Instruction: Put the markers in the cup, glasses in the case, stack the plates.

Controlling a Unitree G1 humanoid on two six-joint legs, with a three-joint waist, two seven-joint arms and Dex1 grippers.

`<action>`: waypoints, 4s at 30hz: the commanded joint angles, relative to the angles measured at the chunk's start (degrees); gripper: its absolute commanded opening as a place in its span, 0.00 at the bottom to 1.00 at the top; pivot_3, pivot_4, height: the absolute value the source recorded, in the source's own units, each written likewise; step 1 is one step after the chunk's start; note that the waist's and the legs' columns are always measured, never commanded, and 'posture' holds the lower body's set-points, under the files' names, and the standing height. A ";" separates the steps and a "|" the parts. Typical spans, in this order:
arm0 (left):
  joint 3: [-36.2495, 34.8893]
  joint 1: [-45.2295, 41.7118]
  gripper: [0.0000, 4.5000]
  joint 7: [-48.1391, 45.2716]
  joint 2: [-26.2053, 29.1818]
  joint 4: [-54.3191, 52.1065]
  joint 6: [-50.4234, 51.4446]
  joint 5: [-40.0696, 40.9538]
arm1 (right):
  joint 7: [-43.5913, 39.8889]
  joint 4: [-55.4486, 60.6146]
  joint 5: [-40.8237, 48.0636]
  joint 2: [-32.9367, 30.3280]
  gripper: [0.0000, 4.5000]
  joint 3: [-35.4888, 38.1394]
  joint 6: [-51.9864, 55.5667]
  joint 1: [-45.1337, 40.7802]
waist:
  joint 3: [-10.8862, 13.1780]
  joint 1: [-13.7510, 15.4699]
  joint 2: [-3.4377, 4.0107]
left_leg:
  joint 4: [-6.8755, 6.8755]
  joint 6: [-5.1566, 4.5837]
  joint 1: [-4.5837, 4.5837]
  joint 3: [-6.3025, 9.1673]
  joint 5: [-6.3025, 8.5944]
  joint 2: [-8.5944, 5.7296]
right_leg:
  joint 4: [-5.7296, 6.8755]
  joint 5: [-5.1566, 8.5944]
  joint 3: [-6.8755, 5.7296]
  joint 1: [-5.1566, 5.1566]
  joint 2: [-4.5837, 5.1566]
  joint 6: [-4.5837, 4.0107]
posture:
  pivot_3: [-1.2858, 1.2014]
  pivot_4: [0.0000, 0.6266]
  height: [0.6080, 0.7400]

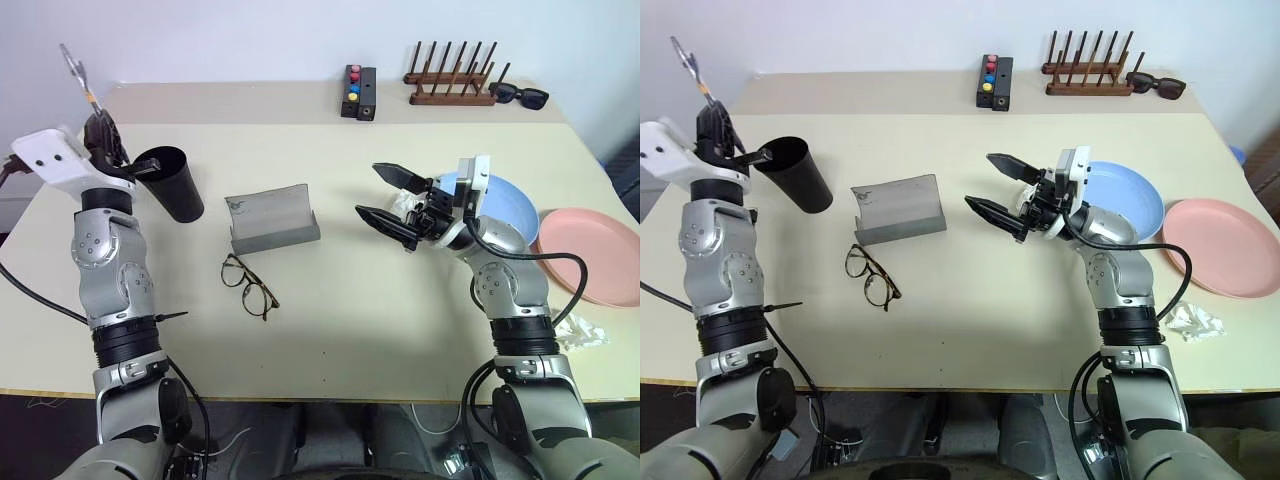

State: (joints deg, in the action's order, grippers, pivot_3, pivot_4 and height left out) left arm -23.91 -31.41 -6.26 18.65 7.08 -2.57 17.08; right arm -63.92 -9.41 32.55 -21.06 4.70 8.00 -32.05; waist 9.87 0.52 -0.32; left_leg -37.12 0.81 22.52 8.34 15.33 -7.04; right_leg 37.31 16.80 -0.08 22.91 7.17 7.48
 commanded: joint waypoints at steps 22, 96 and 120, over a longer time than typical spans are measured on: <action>2.13 -2.38 0.02 -1.29 3.86 15.82 -21.57 -6.91 | 0.82 2.66 0.25 0.14 1.00 0.33 -0.22 -0.39 | 0.00 -0.17 0.00 | 0.00 0.00 0.01 0.00 0.00 0.00 | 0.03 -0.01 0.01 0.03 0.01 0.00 | 0.52 0.24 1.00; -12.90 15.76 1.00 5.73 20.85 -11.80 47.93 23.11 | -6.11 2.70 -3.12 -6.28 1.00 -2.66 0.02 2.23 | -0.03 -1.19 -0.02 | -0.17 0.02 0.17 -0.14 -0.02 -0.01 | 0.65 0.00 0.43 0.50 -0.04 0.00 | 0.52 0.24 1.00; -4.71 1.39 1.00 9.63 16.51 7.97 51.32 8.91 | -8.22 4.46 -6.91 -6.78 1.00 -7.11 -1.13 1.55 | -0.09 -1.22 -0.15 | -0.13 0.05 0.11 -0.26 -0.03 0.00 | 0.66 0.00 0.61 0.54 -0.07 0.00 | 0.52 0.24 1.00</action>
State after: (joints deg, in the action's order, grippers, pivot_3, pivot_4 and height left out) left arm -29.32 -28.90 3.83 34.60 14.75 49.77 27.32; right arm -72.14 -5.79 25.29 -27.94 -3.12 7.97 -29.51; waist 9.78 -0.70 -0.48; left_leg -37.25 0.86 22.63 8.08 15.30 -7.05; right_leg 37.97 16.80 0.53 23.45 7.10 7.48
